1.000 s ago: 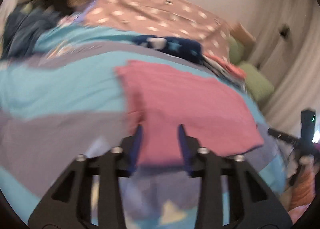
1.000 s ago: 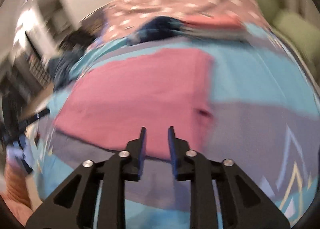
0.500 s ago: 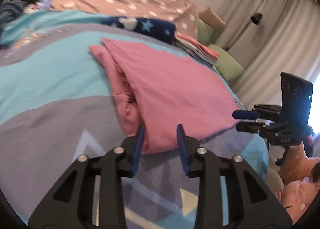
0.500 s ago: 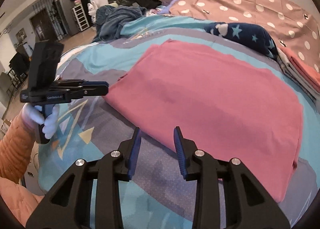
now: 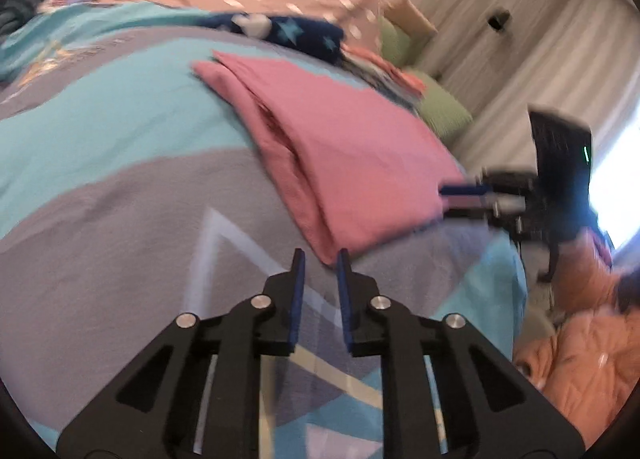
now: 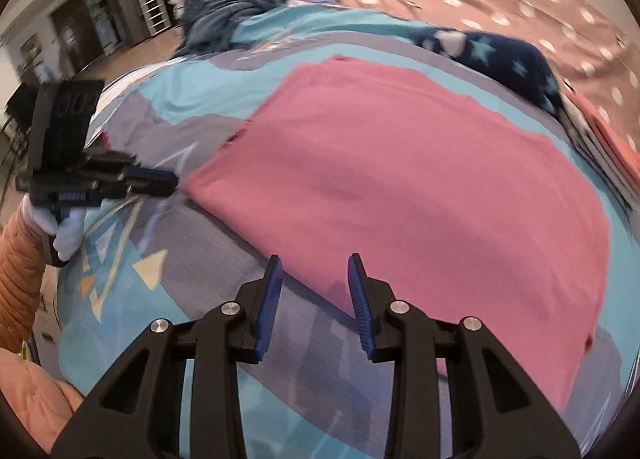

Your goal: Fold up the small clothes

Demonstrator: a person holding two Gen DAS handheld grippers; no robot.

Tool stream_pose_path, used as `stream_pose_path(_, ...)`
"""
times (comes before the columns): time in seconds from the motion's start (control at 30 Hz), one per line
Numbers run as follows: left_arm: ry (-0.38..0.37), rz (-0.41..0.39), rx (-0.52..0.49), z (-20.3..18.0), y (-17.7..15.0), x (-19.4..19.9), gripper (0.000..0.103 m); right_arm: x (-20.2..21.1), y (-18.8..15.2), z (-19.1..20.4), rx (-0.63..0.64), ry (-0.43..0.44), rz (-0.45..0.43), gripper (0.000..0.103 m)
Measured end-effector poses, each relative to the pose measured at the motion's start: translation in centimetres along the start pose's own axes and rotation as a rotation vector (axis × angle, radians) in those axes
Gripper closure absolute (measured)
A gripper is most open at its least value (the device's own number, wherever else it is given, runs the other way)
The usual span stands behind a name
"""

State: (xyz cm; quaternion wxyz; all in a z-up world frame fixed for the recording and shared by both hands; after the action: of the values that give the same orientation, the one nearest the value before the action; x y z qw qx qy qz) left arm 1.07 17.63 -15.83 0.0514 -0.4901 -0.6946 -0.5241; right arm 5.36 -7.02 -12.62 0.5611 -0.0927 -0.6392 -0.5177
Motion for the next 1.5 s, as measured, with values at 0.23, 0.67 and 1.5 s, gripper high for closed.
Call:
stream_pose_path(0.23, -0.039, -0.123, 0.178, 5.3, 6.2, -1.4, 0.046, -3.1, 0.5, 5.7, 0.230, -0.072, -0.021, 0.059)
stream_pose_path(0.67, -0.111, -0.359, 0.461, 13.0, 17.1, -5.3, 0.100, -3.8, 0.2, 5.6, 0.234, -0.123, -0.041, 0.048)
stream_pose_path(1.5, -0.145, -0.079, 0.292, 9.0, 13.2, -11.1, 0.031, -7.2, 2.7, 5.6, 0.275, -0.309, -0.083, 0.024)
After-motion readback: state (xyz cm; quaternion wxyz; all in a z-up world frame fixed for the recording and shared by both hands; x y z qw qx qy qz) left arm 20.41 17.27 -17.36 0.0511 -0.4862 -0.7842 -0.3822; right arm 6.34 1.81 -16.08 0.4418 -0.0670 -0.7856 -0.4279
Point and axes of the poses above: each gripper's, at about its wrist camera, not at the fingertips, and x roughly against the way its jaws point, z to its left, y to its top, the point moved 7 cm from there along -x, roughly the way its jaws point, and after that the axes turned 5 degrees about -x, right-handed, at the moved point
